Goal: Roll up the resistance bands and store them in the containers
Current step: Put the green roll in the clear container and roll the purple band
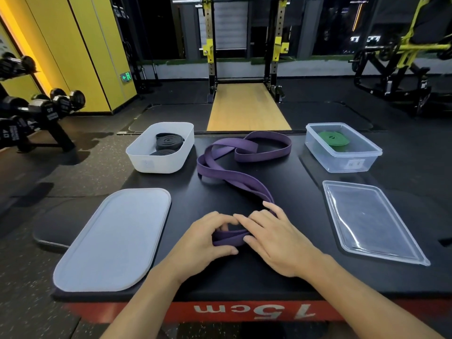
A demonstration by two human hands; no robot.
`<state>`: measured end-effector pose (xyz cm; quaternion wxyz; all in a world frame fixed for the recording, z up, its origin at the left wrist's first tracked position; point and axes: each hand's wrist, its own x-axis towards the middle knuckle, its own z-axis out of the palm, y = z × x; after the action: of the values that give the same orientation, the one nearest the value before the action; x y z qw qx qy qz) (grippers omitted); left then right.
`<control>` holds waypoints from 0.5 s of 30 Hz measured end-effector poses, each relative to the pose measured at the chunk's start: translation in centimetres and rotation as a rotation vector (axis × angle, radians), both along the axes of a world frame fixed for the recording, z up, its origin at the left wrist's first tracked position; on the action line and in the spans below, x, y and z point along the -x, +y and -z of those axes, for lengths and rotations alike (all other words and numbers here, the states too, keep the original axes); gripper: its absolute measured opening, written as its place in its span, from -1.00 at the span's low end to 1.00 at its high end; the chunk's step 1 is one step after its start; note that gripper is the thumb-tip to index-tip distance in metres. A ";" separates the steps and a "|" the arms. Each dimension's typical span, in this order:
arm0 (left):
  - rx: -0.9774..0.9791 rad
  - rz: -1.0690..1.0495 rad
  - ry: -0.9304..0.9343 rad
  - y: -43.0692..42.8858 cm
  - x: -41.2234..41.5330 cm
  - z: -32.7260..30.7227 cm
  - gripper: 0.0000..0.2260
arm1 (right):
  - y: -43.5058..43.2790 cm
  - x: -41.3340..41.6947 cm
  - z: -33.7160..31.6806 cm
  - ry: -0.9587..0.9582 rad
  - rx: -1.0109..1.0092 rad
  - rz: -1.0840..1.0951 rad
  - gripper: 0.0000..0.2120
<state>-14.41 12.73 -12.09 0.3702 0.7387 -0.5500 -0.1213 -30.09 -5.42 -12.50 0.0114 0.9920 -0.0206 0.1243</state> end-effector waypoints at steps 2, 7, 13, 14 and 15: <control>0.010 -0.015 -0.038 0.0 0.0 -0.1 -0.52 | -0.6 -0.1 0.3 -0.049 0.023 0.022 -0.64; 0.033 -0.120 0.006 1.2 -1.1 -0.2 -0.67 | -2.5 0.9 0.3 -0.133 -0.083 0.122 -0.71; -0.033 -0.078 0.040 1.1 -0.6 -0.3 -0.30 | -1.1 0.4 0.6 -0.159 -0.128 0.168 -0.80; -0.053 -0.068 0.062 1.2 -0.5 -0.5 -0.29 | -1.1 0.5 0.7 -0.172 -0.150 0.171 -0.81; -0.061 -0.072 0.068 1.1 -0.4 -0.6 -0.34 | -1.1 0.5 0.7 -0.181 -0.159 0.175 -0.82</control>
<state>-13.96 13.83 -11.48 0.3700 0.7645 -0.5061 -0.1498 -30.55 -6.50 -13.20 -0.0585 0.9689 -0.1179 0.2097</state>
